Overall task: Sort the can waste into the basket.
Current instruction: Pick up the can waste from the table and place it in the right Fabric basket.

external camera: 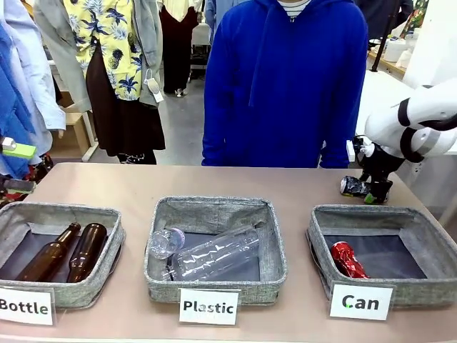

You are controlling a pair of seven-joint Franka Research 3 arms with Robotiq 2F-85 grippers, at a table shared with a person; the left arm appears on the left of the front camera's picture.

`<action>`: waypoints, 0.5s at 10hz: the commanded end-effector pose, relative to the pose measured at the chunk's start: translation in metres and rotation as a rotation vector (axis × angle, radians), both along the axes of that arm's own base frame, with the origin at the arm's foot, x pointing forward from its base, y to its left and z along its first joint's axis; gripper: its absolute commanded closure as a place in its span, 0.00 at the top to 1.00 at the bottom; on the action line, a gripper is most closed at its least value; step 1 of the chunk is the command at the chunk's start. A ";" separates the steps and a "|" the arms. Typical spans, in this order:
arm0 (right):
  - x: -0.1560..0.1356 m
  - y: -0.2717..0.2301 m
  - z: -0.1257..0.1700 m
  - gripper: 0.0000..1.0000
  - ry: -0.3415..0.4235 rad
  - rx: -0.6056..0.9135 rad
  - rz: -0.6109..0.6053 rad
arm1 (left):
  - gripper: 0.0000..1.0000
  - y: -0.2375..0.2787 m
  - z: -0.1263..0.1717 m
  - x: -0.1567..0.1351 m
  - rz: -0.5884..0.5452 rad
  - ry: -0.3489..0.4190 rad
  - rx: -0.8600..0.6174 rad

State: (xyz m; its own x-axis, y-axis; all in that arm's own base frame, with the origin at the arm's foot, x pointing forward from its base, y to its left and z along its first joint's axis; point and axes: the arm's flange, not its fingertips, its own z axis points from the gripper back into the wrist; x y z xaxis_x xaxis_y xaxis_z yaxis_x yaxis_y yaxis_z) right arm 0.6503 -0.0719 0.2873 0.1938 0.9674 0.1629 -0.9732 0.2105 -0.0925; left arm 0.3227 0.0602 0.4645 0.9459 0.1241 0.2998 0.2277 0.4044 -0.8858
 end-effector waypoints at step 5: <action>0.002 -0.001 -0.003 0.40 0.008 -0.018 -0.016 | 1.00 -0.002 0.002 -0.002 0.000 0.000 -0.011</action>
State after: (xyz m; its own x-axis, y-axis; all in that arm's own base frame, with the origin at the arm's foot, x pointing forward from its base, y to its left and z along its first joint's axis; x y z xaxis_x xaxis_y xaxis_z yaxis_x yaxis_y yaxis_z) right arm 0.6518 -0.0740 0.2831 0.2074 0.9625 0.1748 -0.9707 0.2246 -0.0849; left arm 0.3227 0.0603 0.4645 0.9459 0.1241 0.2997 0.2276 0.4044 -0.8858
